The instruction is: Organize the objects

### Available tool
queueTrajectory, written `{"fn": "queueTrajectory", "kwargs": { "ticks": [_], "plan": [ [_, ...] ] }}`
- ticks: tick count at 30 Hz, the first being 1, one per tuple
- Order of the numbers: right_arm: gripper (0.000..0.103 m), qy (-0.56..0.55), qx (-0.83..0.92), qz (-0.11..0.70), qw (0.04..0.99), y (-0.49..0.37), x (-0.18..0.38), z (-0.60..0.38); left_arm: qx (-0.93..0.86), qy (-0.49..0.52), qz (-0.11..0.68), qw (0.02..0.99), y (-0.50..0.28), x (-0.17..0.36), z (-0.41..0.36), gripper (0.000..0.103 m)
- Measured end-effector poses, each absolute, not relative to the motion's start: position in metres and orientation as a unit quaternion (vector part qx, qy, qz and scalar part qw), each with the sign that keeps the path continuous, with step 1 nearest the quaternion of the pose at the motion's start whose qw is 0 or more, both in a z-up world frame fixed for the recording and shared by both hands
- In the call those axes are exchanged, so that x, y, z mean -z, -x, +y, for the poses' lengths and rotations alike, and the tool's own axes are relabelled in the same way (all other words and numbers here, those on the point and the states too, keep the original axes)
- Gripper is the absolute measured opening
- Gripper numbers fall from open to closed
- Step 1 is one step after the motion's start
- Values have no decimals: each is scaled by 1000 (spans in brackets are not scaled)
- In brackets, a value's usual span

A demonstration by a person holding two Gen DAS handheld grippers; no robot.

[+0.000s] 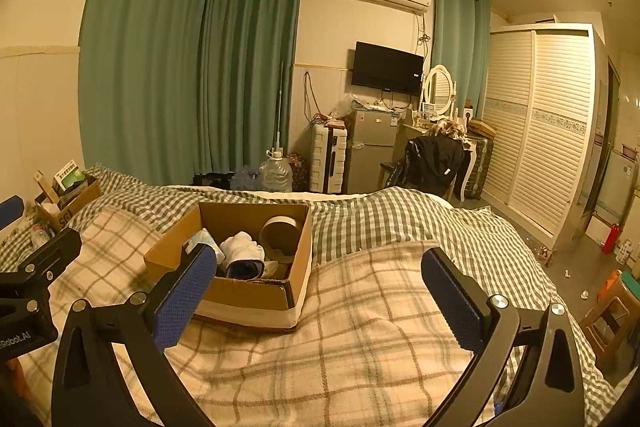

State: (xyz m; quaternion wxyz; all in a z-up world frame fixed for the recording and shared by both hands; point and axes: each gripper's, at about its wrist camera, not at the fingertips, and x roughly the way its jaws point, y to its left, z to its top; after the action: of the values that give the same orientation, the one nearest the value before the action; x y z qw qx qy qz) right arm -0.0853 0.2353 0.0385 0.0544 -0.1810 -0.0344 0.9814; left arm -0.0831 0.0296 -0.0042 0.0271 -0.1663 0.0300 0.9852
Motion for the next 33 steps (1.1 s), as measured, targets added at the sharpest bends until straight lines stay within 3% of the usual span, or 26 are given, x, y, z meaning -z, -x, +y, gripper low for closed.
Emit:
{"fn": "queueTrajectory", "kwargs": {
  "ticks": [33],
  "plan": [
    [103, 188, -980, -35, 52, 87, -33, 232, -984, 173, 32, 26, 86, 9, 28, 103]
  ]
}}
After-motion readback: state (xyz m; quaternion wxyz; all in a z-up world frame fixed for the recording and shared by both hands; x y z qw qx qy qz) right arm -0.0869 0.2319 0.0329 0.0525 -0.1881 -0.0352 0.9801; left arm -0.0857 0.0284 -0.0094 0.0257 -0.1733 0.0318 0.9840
